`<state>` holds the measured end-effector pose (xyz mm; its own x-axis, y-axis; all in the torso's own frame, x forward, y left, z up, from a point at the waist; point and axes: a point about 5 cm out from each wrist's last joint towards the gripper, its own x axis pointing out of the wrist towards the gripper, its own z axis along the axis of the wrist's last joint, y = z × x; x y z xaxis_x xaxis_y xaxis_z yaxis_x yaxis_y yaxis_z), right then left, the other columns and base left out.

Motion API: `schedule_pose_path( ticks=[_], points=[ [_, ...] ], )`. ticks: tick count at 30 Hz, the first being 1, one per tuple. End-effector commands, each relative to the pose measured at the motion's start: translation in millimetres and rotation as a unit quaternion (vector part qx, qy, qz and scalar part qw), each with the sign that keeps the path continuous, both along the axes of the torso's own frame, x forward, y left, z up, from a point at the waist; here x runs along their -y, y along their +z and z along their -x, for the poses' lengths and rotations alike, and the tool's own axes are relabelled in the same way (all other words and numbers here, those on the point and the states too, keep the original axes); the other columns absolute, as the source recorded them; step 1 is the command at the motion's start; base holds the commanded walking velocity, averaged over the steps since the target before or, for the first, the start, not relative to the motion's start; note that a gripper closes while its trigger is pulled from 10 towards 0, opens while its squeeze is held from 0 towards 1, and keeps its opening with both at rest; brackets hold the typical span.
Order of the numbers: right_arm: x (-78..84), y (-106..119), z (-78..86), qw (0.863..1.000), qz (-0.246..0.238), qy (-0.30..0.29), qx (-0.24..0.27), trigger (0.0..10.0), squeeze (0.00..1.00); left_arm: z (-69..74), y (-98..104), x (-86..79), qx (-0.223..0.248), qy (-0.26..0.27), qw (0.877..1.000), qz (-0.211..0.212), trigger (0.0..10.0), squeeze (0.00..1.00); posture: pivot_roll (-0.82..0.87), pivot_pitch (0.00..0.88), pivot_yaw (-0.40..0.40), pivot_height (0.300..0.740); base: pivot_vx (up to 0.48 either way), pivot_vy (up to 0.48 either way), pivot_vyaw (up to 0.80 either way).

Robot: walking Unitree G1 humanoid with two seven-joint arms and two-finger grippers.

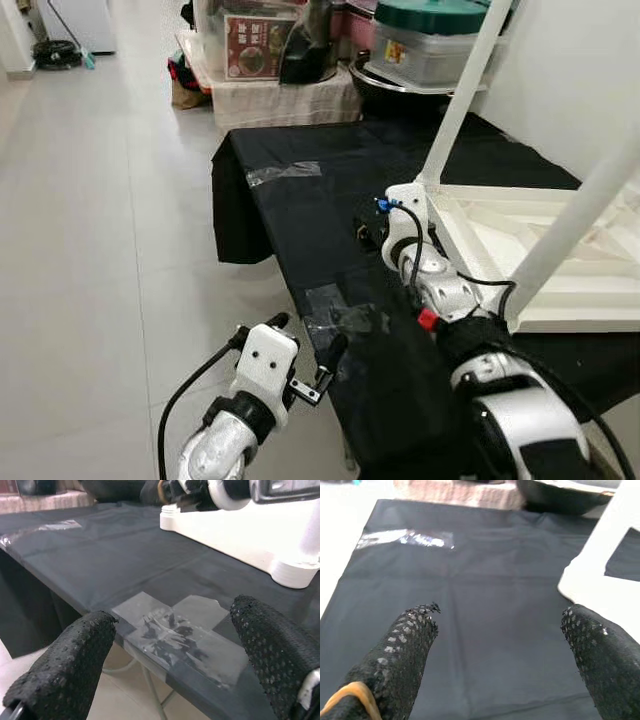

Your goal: Building children table

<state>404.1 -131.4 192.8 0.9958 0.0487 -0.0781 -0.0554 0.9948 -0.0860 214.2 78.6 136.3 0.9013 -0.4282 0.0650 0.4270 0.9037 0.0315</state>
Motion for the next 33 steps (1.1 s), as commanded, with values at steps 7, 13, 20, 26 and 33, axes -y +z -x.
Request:
schedule_pose_path(
  ticks=[7,13,20,26,33],
  points=[
    [-12.3,11.0,6.7,0.996,-0.021,0.043,0.069,10.0,0.0,-1.8,-1.9,-1.7,-0.015,0.006,1.0,0.009,10.0,0.0,0.06,0.047,-0.123,0.74,0.0,0.0,-0.8],
    [-28.1,-5.6,27.6,0.993,-0.014,0.084,0.085,10.0,0.0,-4.6,-7.1,-2.9,-0.024,0.003,1.0,0.0,10.0,0.0,0.06,0.03,-0.105,0.74,0.0,0.48,-0.79],
    [-39.1,-18.2,39.5,0.99,-0.036,0.109,0.083,10.0,0.0,-8.3,-9.3,-7.0,-0.033,0.008,0.999,-0.001,10.0,0.0,0.07,0.02,-0.096,0.74,0.0,0.48,-0.51],
    [-42.1,-16.7,42.5,0.988,-0.044,0.108,0.097,10.0,0.0,-9.6,-9.1,-8.7,-0.032,0.009,0.999,-0.005,10.0,0.0,0.07,0.021,-0.091,0.74,0.0,0.48,0.0],
    [-39.4,-16.7,50.0,0.988,-0.054,0.11,0.095,10.0,0.0,-9.7,-7.1,-7.1,-0.016,-0.003,1.0,-0.022,10.0,0.0,0.07,0.028,-0.089,0.74,0.103,0.449,-0.34]
  ],
)
